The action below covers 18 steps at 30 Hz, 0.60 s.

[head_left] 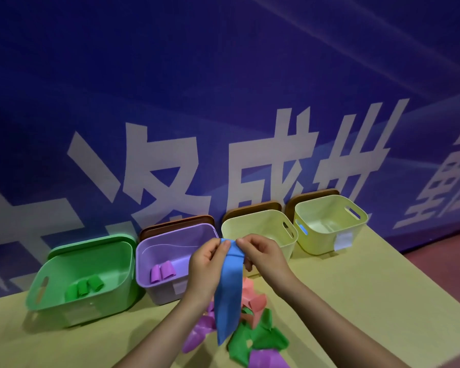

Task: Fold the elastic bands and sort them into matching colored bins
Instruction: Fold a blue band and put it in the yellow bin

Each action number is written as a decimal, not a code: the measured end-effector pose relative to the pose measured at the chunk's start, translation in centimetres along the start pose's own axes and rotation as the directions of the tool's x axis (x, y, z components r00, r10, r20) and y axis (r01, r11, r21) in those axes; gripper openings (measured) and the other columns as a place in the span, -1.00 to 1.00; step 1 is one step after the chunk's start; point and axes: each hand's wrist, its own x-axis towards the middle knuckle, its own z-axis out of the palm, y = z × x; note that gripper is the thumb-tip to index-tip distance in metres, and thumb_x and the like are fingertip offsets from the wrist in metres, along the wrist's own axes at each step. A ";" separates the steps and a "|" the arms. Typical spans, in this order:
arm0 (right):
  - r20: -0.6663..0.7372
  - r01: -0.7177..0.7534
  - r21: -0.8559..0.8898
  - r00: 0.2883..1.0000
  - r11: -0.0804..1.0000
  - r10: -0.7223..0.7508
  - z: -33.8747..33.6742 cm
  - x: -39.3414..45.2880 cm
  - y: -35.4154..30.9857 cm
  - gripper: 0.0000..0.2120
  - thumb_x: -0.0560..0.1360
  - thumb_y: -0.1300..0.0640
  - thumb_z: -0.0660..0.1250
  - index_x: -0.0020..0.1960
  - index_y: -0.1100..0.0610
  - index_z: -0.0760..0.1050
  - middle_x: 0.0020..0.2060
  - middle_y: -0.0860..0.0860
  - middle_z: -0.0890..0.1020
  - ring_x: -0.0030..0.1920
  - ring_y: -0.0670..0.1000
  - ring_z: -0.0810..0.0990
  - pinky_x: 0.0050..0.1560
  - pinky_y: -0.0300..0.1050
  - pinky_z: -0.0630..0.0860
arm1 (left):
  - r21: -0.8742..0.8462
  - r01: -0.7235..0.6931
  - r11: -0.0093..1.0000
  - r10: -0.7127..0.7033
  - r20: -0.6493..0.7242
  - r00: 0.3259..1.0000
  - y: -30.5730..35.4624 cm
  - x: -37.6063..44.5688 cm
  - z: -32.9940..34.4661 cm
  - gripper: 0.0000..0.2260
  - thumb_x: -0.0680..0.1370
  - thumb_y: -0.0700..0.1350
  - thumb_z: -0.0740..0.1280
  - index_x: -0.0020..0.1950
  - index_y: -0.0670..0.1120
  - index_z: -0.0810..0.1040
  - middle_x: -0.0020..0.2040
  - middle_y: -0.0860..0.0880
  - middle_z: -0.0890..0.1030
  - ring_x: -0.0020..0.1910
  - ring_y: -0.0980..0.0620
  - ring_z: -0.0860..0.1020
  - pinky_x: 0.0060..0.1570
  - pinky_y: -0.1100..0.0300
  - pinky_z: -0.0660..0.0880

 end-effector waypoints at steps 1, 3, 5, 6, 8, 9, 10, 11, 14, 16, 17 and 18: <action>0.023 -0.036 0.047 0.999 0.998 0.034 0.0 0.2 -0.1 -0.71 0.59 0.12 0.26 -0.27 0.20 0.49 -0.49 0.03 0.46 -0.41 -0.02 0.44 -0.31 -0.18 0.43 | 0.015 -0.014 1.000 0.014 -0.016 1.000 0.1 0.3 0.0 -0.81 0.58 -0.13 0.31 -0.18 -0.21 0.52 -0.26 -0.20 0.54 -0.32 0.11 0.46 -0.28 0.21 0.41; 0.086 -0.095 0.096 0.993 0.991 0.087 0.0 0.6 -0.2 -0.71 0.60 0.10 0.25 -0.25 0.21 0.49 -0.47 0.04 0.46 -0.40 -0.01 0.46 -0.30 -0.17 0.47 | 0.014 -0.033 0.999 0.033 -0.029 0.999 0.4 0.7 0.0 -0.83 0.58 -0.15 0.31 -0.17 -0.19 0.54 -0.25 -0.17 0.57 -0.31 0.15 0.48 -0.28 0.25 0.43; 0.134 -0.114 0.072 0.985 0.991 0.104 0.1 0.9 -0.2 -0.72 0.58 0.10 0.27 -0.24 0.23 0.50 -0.45 0.08 0.47 -0.42 -0.01 0.47 -0.33 -0.18 0.47 | 0.024 -0.054 0.998 0.055 -0.024 0.998 0.4 0.9 -0.1 -0.84 0.57 -0.16 0.31 -0.16 -0.22 0.55 -0.25 -0.14 0.59 -0.31 0.17 0.49 -0.28 0.26 0.45; 0.147 -0.105 0.031 0.984 0.994 0.099 0.1 1.0 -0.2 -0.72 0.58 0.11 0.28 -0.24 0.25 0.49 -0.45 0.10 0.47 -0.44 -0.02 0.47 -0.35 -0.18 0.45 | 0.043 -0.061 0.997 0.062 -0.023 0.998 0.2 0.9 -0.1 -0.83 0.57 -0.17 0.31 -0.16 -0.23 0.54 -0.26 -0.13 0.58 -0.31 0.17 0.49 -0.28 0.24 0.45; 0.164 -0.078 -0.058 0.983 0.995 0.086 0.1 1.2 0.1 -0.72 0.58 0.14 0.28 -0.28 0.22 0.47 -0.48 0.08 0.45 -0.48 -0.07 0.44 -0.40 -0.23 0.39 | 0.082 -0.068 0.994 0.071 -0.030 0.997 -0.5 1.0 -0.3 -0.82 0.57 -0.17 0.31 -0.21 -0.19 0.53 -0.29 -0.10 0.57 -0.33 0.16 0.48 -0.29 0.20 0.44; 0.173 -0.059 -0.107 0.982 0.992 0.077 0.1 1.3 0.2 -0.71 0.59 0.15 0.27 -0.30 0.18 0.45 -0.50 0.03 0.44 -0.49 -0.11 0.41 -0.41 -0.25 0.35 | 0.097 -0.073 0.993 0.077 -0.034 0.996 -1.0 1.0 -0.3 -0.82 0.57 -0.18 0.31 -0.23 -0.14 0.53 -0.30 -0.06 0.57 -0.34 0.16 0.47 -0.29 0.19 0.43; 0.184 -0.023 -0.175 0.981 0.984 0.056 0.2 1.4 0.4 -0.70 0.59 0.15 0.27 -0.33 0.13 0.42 -0.50 -0.02 0.41 -0.48 -0.13 0.37 -0.41 -0.24 0.31 | 0.115 -0.083 0.990 0.088 -0.039 0.995 -1.4 0.9 -0.4 -0.81 0.57 -0.19 0.31 -0.25 -0.07 0.53 -0.30 0.00 0.58 -0.33 0.17 0.48 -0.28 0.22 0.43; 0.195 0.028 -0.259 0.981 0.965 0.024 0.3 1.5 0.6 -0.68 0.59 0.13 0.27 -0.34 0.09 0.38 -0.50 -0.06 0.39 -0.47 -0.15 0.33 -0.39 -0.23 0.27 | 0.138 -0.098 0.986 0.105 -0.047 0.993 -1.7 0.8 -0.5 -0.79 0.58 -0.20 0.30 -0.24 0.01 0.53 -0.30 0.08 0.59 -0.32 0.19 0.49 -0.27 0.26 0.44; 0.223 0.190 -0.450 0.970 0.873 -0.097 0.5 1.7 1.1 -0.62 0.59 0.09 0.27 -0.38 0.00 0.27 -0.52 -0.09 0.36 -0.44 -0.12 0.33 -0.38 -0.27 0.20 | 0.159 -0.140 0.977 0.151 -0.061 0.987 -2.0 0.6 -0.4 -0.72 0.58 -0.27 0.28 -0.21 0.09 0.52 -0.26 0.21 0.60 -0.26 0.25 0.52 -0.22 0.37 0.42; 0.213 0.242 -0.453 0.964 0.858 -0.160 0.5 1.7 0.9 -0.60 0.58 0.12 0.28 -0.38 -0.05 0.24 -0.51 -0.15 0.40 -0.43 -0.12 0.35 -0.38 -0.30 0.20 | 0.115 -0.151 0.982 0.159 -0.064 0.985 -1.5 0.6 -0.3 -0.72 0.58 -0.30 0.26 -0.20 0.06 0.53 -0.25 0.20 0.61 -0.25 0.27 0.53 -0.18 0.40 0.42; 0.200 0.241 -0.426 0.965 0.872 -0.170 0.4 1.7 0.8 -0.61 0.58 0.13 0.28 -0.38 -0.05 0.25 -0.50 -0.16 0.39 -0.43 -0.13 0.34 -0.38 -0.31 0.20 | 0.067 -0.132 0.989 0.136 -0.066 0.989 -1.2 0.6 -0.2 -0.74 0.58 -0.30 0.26 -0.19 0.03 0.55 -0.25 0.16 0.62 -0.25 0.26 0.53 -0.18 0.39 0.44; 0.183 0.222 -0.391 0.970 0.893 -0.161 0.3 1.7 0.7 -0.62 0.58 0.15 0.28 -0.37 -0.05 0.29 -0.51 -0.16 0.39 -0.42 -0.13 0.34 -0.37 -0.30 0.21 | 0.002 -0.095 0.995 0.095 -0.059 0.994 -0.8 0.5 -0.1 -0.77 0.58 -0.28 0.26 -0.17 -0.01 0.58 -0.25 0.11 0.63 -0.25 0.24 0.54 -0.18 0.38 0.45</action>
